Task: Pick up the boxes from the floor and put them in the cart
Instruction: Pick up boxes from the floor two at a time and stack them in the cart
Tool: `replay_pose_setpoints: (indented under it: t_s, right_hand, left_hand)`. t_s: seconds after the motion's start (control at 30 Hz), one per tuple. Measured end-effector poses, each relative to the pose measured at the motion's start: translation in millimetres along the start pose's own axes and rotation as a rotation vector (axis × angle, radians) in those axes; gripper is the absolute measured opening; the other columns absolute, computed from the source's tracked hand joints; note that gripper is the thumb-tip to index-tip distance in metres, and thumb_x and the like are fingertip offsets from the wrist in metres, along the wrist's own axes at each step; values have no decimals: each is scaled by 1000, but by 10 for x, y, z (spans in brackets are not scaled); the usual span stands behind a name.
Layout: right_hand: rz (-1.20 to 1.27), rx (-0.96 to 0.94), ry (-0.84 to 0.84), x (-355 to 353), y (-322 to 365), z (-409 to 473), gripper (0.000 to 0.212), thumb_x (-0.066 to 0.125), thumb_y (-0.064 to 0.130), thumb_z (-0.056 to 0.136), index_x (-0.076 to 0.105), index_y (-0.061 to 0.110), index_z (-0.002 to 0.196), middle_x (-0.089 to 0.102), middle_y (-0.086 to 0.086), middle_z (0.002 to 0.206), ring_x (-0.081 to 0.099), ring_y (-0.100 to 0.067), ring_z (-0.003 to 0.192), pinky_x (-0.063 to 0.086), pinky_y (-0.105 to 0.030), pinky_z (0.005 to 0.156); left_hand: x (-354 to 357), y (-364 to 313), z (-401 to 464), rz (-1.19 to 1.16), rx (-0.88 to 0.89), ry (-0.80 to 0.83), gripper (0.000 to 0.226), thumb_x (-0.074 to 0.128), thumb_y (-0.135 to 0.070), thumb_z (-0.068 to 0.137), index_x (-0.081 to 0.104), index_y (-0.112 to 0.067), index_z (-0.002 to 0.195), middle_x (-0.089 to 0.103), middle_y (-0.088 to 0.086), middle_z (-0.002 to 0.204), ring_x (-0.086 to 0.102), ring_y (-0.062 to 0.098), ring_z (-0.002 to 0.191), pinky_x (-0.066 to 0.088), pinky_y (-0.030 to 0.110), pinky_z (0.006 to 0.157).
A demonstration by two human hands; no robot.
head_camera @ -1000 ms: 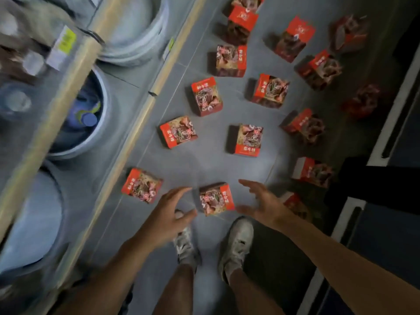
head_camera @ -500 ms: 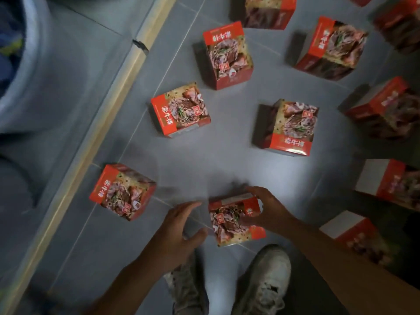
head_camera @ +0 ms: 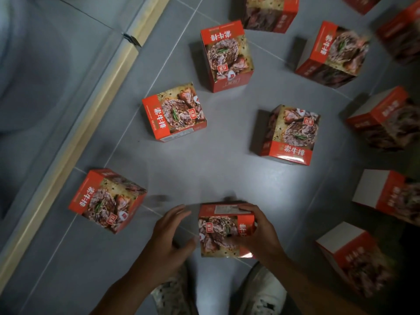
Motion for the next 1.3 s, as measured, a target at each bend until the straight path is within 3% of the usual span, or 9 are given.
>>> replay_pose_setpoints:
  t_s: [0.2, 0.4, 0.5, 0.6, 0.8, 0.93, 1.03, 1.17, 1.3]
  right_hand:
    - [-107, -125, -147, -149, 616, -133, 90, 102, 26, 43, 49, 49, 112, 41, 22, 123, 54, -5, 114, 53, -21, 90]
    - [-227, -254, -145, -346, 1413, -237, 91, 101, 38, 47, 42, 55, 114, 41, 10, 127, 50, -11, 118, 50, -24, 93]
    - [-260, -317, -95, -296, 1786, -198, 92, 99, 49, 45, 45, 46, 120, 44, 7, 128, 52, -12, 118, 55, -36, 95]
    - [-286, -392, -51, -166, 2089, -120, 93, 99, 50, 44, 47, 41, 120, 42, 6, 127, 51, -11, 117, 51, -29, 93]
    - [-338, -495, 37, 229, 2352, 209, 91, 93, 52, 47, 44, 39, 123, 40, 3, 134, 43, -4, 118, 36, -10, 89]
    - [-287, -525, 51, 427, 2312, 392, 89, 84, 59, 47, 44, 38, 123, 37, 8, 133, 44, 7, 115, 37, -9, 90]
    - [-275, -516, 53, 508, 2167, 500, 88, 85, 54, 47, 43, 39, 123, 37, 10, 132, 43, 10, 117, 38, -7, 89]
    - [-287, -504, 67, 534, 1969, 588, 87, 89, 46, 49, 44, 36, 123, 37, 8, 134, 41, 18, 116, 40, 4, 83]
    - [-314, -515, 65, 556, 1921, 604, 88, 99, 28, 52, 46, 36, 123, 38, 3, 136, 42, 16, 117, 43, 0, 87]
  left_hand:
    - [-332, -92, -212, -59, -22, -41, 62, 75, -38, 82, 49, -34, 138, 34, -20, 151, 28, 0, 142, 34, -2, 91]
    - [-754, -24, -415, -224, -229, -214, 78, 63, -59, 64, 50, -36, 137, 48, -14, 142, 43, 7, 134, 37, 35, 111]
    - [-1025, 91, -461, -412, -303, -399, 52, 77, -34, 76, 55, -43, 122, 60, -15, 127, 56, 11, 118, 46, 28, 94]
    - [-1244, 338, -469, -543, -410, -577, 40, 78, -7, 84, 60, -30, 111, 69, -17, 105, 62, 14, 104, 49, 17, 73]
    - [-1405, 949, -260, -685, -624, -697, 96, 89, -33, 72, 34, -20, 150, 40, 6, 152, 46, 28, 135, 42, 35, 95]
    - [-1465, 1165, 80, -894, -562, -731, 114, 96, -34, 57, 29, -23, 149, 54, 4, 141, 57, 26, 123, 50, 34, 83]
    - [-1445, 1383, 286, -962, -580, -724, 132, 102, -44, 39, 30, -28, 149, 62, 5, 130, 64, 28, 114, 58, 50, 86]
    - [-1361, 1571, 427, -961, -542, -715, 110, 104, -40, 37, 54, -18, 133, 73, 5, 116, 73, 27, 103, 59, 56, 83]
    - [-1410, 1512, 424, -956, -460, -771, 100, 104, -33, 42, 55, -12, 127, 74, 6, 113, 74, 25, 100, 60, 53, 83]
Point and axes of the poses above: each hand's wrist, its own z-axis towards the middle knuckle, its own x-axis out of the palm, y = z × x, the point moved 5 cm from there along z, towards the middle knuckle
